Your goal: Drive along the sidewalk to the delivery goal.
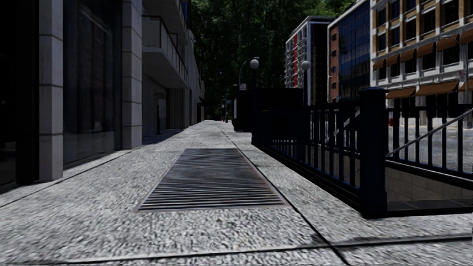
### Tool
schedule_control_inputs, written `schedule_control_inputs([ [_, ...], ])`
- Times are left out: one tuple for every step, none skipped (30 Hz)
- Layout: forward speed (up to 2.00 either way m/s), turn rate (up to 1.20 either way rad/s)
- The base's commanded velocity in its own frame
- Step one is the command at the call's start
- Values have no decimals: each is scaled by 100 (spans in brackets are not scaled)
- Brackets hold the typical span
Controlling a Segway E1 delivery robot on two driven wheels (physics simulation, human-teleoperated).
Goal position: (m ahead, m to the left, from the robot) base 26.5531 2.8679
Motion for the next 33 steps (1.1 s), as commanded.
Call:
schedule_control_inputs([
  [200,39],
  [200,42],
  [200,43],
  [200,43],
  [200,43],
  [200,43],
  [200,29],
  [200,29],
  [200,0],
  [200,0],
  [200,0],
  [200,0],
  [200,0],
  [200,0],
  [200,0],
  [200,0],
  [200,0],
  [200,0],
  [200,0],
  [200,0],
  [200,0],
  [200,0],
  [200,0],
  [200,0],
  [200,0],
  [200,0],
  [200,0],
  [200,0],
  [200,0],
  [200,0],
  [200,0],
  [200,0],
  [200,0],
])
